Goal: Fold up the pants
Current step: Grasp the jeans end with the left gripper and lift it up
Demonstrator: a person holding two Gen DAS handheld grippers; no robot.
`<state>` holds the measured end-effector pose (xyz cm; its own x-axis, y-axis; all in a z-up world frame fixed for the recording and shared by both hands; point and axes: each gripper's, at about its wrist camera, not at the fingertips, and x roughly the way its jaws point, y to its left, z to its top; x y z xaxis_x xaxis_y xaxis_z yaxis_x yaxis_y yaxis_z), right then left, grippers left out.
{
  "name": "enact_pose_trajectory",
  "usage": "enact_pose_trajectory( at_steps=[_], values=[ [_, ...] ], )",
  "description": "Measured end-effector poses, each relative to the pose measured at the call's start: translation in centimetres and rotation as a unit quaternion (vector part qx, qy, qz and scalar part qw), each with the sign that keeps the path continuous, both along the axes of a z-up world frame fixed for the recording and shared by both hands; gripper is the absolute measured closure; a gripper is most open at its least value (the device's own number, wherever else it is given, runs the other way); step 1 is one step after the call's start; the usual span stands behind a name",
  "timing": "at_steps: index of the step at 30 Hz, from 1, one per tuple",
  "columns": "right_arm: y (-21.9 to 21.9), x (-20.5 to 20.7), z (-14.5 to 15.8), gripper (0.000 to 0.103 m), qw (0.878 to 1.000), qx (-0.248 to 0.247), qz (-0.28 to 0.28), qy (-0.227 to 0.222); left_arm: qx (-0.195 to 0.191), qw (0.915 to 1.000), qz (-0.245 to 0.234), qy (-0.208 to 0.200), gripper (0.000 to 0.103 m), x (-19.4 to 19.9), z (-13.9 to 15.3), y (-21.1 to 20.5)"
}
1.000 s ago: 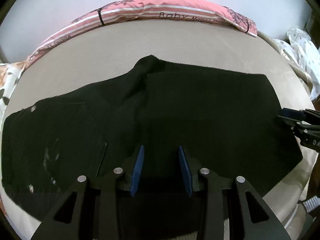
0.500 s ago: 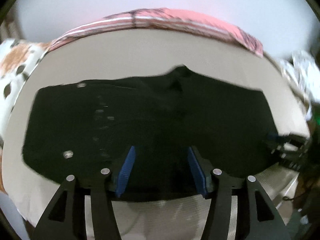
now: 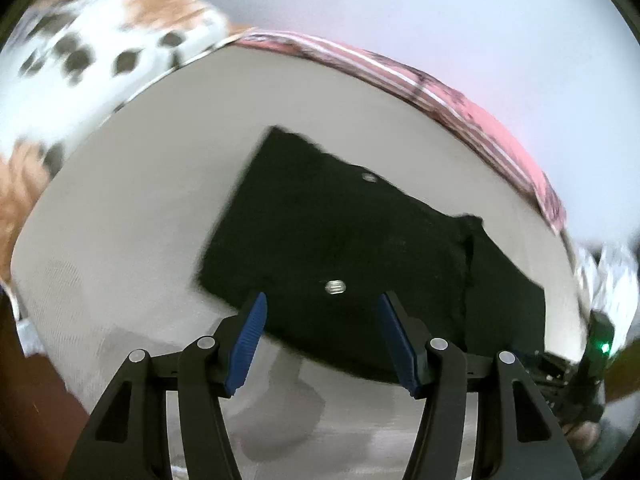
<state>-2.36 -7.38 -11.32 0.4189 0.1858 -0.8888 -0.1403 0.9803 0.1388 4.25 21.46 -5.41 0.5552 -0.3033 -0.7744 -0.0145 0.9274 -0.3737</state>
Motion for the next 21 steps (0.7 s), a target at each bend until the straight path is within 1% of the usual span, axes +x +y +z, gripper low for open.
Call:
enact_pose_trajectory(
  at_steps=[3, 6, 8, 10, 12, 14, 16, 21],
  values=[
    [1.6, 0.5, -0.1, 0.057, 1.0, 0.004, 0.021, 0.002, -0.036, 0.9988, 0.03, 0.017, 0.044, -0.4, -0.9, 2.4],
    [3.1, 0.9, -0.1, 0.057, 0.999, 0.007, 0.038, 0.006, -0.081, 0.9949, 0.049, 0.033, 0.044, -0.5, -2.1, 4.1],
    [3.7, 1.2, -0.1, 0.056, 0.999, 0.015, 0.044, 0.011, -0.117, 0.9905, 0.058, 0.045, 0.044, -0.3, -3.0, 5.1],
    [4.3, 1.6, 0.0, 0.051, 0.998, 0.031, 0.048, 0.02, -0.148, 0.9849, 0.067, 0.059, 0.044, -0.1, -4.0, 5.8],
    [4.9, 1.8, 0.1, 0.051, 0.998, 0.039, 0.053, 0.022, -0.168, 0.9808, 0.072, 0.068, 0.044, 0.0, -4.9, 6.4],
    [5.3, 1.9, 0.2, 0.051, 0.998, 0.034, 0.055, 0.02, -0.19, 0.9753, 0.079, 0.081, 0.044, 0.3, -5.7, 6.9],
    [5.5, 2.0, 0.1, 0.051, 0.997, 0.037, 0.056, 0.023, -0.216, 0.9698, 0.078, 0.083, 0.044, 0.5, -6.2, 7.3],
    [5.2, 1.9, 0.3, 0.051, 0.998, 0.036, 0.05, 0.023, -0.254, 0.9609, 0.07, 0.086, 0.044, 1.4, -7.3, 7.7]
  ],
)
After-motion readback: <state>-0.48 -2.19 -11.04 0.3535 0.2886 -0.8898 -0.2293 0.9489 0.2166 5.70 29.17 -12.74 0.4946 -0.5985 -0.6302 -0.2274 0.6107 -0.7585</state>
